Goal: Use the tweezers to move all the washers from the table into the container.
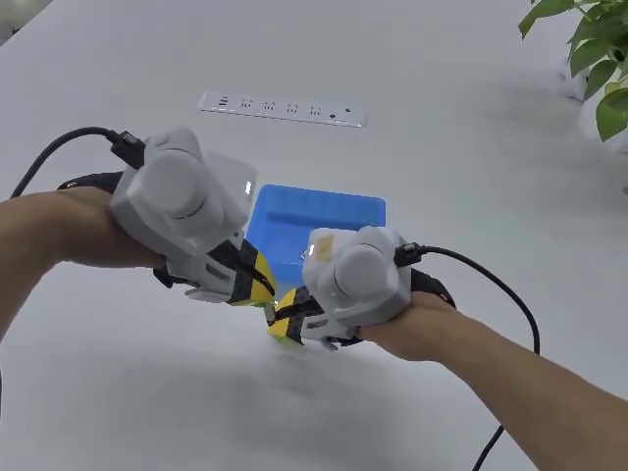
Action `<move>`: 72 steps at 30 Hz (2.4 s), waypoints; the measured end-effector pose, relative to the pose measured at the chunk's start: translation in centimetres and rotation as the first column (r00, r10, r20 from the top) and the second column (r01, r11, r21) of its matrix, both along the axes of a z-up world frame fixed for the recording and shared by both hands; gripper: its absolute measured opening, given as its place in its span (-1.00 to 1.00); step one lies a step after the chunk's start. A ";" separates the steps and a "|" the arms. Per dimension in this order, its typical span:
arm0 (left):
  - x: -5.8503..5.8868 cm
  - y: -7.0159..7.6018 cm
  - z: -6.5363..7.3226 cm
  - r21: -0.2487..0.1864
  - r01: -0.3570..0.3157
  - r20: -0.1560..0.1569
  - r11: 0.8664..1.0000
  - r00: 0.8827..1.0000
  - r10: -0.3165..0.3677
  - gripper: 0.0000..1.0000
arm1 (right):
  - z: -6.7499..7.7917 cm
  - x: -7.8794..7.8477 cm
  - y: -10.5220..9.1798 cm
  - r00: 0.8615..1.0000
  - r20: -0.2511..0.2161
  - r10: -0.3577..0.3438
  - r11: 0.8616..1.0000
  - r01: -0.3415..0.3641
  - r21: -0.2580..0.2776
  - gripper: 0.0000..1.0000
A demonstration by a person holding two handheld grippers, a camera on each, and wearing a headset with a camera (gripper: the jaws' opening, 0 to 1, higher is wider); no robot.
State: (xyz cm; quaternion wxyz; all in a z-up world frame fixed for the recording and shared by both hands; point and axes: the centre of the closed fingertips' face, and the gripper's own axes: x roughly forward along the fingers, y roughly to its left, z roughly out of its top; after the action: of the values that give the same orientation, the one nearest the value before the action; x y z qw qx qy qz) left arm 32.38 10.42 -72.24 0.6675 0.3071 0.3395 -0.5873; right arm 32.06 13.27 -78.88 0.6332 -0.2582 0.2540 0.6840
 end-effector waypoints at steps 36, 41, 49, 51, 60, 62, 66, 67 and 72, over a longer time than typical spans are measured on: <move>0.3 0.2 4.0 -0.020 -0.006 0.039 1.000 0.999 0.007 -0.87 | 3.9 0.5 0.3 0.999 0.039 0.021 1.000 -0.021 -0.001 -0.84; 0.7 0.1 4.7 -0.019 0.001 0.050 1.000 0.999 0.000 -0.87 | 4.7 1.0 0.2 0.999 0.048 0.015 1.000 -0.015 0.003 -0.84; 1.7 -0.2 5.6 -0.020 0.008 0.075 1.000 0.997 -0.007 -0.87 | 5.6 2.1 -0.1 0.998 0.059 0.005 1.000 -0.006 0.004 -0.84; 1.9 -0.3 5.8 -0.020 0.012 0.079 1.000 0.997 -0.010 -0.87 | 5.8 2.5 -0.1 0.998 0.064 0.004 1.000 -0.004 0.004 -0.84; 3.5 -0.5 6.6 -0.019 0.024 0.095 1.000 0.995 -0.022 -0.87 | 6.6 4.1 -0.3 0.997 0.077 -0.011 1.000 0.010 0.013 -0.83; 4.0 -0.6 6.6 -0.021 0.025 0.102 0.999 0.994 -0.023 -0.87 | 6.6 4.7 -0.5 0.997 0.079 -0.018 1.000 0.017 0.015 -0.83; 4.6 -0.8 6.5 -0.026 0.029 0.107 0.999 0.994 -0.026 -0.87 | 6.5 5.3 -0.7 0.996 0.083 -0.024 1.000 0.022 0.014 -0.83; 4.8 -0.9 6.5 -0.028 0.029 0.106 0.999 0.994 -0.026 -0.87 | 6.5 5.6 -0.8 0.996 0.082 -0.027 1.000 0.026 0.015 -0.83; 5.5 -1.0 6.2 -0.028 0.034 0.106 0.999 0.994 -0.031 -0.87 | 6.2 6.3 -0.8 0.996 0.084 -0.035 0.999 0.034 0.014 -0.83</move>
State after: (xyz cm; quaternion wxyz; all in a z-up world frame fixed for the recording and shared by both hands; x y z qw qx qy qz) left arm 37.89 9.41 -66.08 0.6792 0.3333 0.2901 -0.5861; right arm 38.36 12.43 -72.70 0.6568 -0.2786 0.2272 0.6628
